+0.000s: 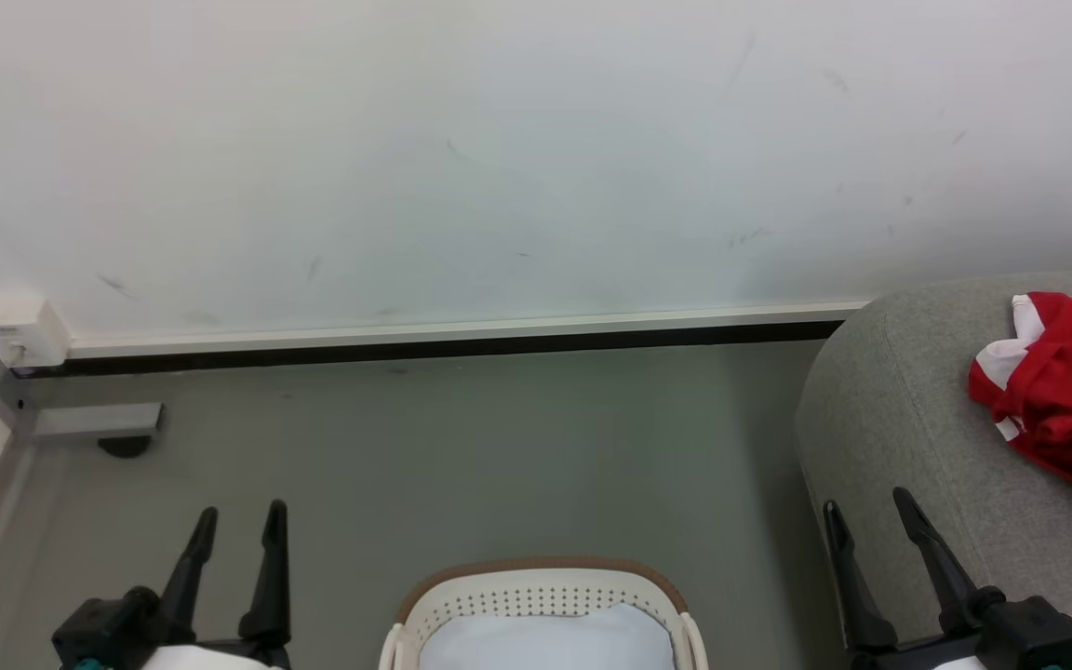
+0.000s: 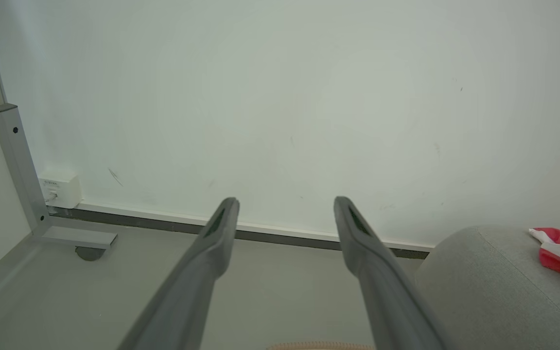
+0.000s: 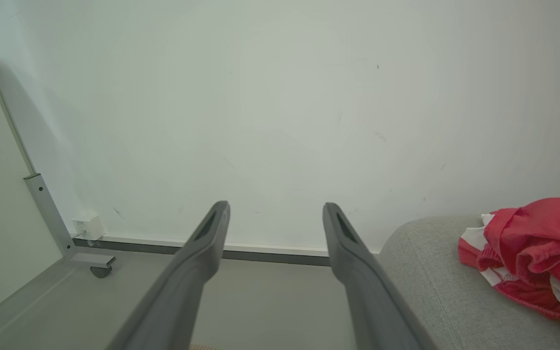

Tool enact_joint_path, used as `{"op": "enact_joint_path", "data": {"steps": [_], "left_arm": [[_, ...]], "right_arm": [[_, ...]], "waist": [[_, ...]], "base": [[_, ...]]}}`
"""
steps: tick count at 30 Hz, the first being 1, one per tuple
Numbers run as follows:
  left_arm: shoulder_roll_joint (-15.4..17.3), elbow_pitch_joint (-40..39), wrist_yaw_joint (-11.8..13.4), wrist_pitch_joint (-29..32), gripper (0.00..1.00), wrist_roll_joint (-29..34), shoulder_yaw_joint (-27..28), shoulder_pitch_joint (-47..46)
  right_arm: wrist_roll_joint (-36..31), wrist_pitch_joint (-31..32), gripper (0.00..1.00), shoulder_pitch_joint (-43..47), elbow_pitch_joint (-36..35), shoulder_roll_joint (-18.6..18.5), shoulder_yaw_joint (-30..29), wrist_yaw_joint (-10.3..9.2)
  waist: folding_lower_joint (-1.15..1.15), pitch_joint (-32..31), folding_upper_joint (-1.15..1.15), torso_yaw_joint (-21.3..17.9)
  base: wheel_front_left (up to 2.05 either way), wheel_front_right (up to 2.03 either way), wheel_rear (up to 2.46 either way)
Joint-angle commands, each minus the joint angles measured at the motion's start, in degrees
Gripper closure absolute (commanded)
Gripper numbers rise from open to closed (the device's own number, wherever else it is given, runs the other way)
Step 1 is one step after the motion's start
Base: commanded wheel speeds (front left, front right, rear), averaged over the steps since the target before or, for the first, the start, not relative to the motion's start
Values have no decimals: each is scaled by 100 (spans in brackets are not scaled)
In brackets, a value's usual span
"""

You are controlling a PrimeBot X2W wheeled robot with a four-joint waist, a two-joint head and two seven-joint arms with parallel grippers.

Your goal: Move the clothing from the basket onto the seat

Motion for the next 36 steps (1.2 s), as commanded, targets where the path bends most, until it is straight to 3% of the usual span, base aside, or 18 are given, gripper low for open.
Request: {"op": "enact_joint_path", "data": {"steps": [1,18,19,22,36], "left_arm": [[13,-21,-18,-1,0,92,20,37],[33,-34,-9,-1,0,7,-22,11],[-7,-17,-15,0,100,5,-46,-1],[-52,112,-15,16,100,-45,-70,58],[-107,81,29,428,100,-1429,71,-42]], "right_arm": [[-40,-15,0,36,24,11,1,-13],[64,-15,0,-45,109,15,92,-13],[63,1,100,-6,105,12,97,1],[103,9,100,75,216,13,108,1],[1703,295,100,-35,257,-105,-42,0]], "waist": [[0,3,0,3],[0,-21,0,21],[0,-22,0,20],[0,-22,0,21],[0,-24,0,36]], "base": [[0,0,0],[0,0,0],[0,0,0],[0,0,0],[0,0,0]]}}
